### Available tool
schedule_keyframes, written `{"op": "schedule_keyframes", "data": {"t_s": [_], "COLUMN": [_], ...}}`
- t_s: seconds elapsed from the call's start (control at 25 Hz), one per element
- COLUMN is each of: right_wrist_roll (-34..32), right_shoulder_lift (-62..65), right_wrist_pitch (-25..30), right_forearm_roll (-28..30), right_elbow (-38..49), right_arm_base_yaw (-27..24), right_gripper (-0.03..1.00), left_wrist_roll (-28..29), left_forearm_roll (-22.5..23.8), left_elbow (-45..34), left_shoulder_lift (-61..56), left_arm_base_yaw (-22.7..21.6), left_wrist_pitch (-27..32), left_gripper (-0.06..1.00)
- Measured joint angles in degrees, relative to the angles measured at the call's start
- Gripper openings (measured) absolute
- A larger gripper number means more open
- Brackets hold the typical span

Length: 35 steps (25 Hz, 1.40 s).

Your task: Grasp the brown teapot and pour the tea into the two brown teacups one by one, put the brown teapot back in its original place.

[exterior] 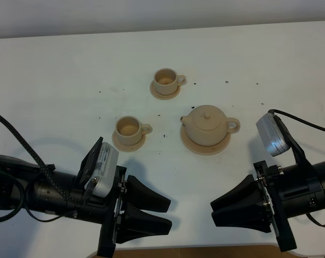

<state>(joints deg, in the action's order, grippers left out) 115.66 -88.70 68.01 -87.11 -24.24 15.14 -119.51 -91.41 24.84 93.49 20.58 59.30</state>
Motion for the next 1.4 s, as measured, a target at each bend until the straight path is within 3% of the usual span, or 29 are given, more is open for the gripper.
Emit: {"op": "schedule_keyframes", "data": {"t_s": [1.4], "right_wrist_roll": [0.0], "right_shoulder_lift": [0.0], "right_wrist_pitch": [0.0], "right_forearm_roll": [-1.6], "right_elbow": [0.0], "right_arm_base_yaw": [0.0], "right_gripper": [0.22], "left_wrist_roll": [0.0], "left_forearm_roll": [-0.1], "left_elbow": [0.0], "left_shoulder_lift": [0.0], "left_arm_base_yaw": [0.0], "left_wrist_pitch": [0.0], "left_gripper": [0.44]}}
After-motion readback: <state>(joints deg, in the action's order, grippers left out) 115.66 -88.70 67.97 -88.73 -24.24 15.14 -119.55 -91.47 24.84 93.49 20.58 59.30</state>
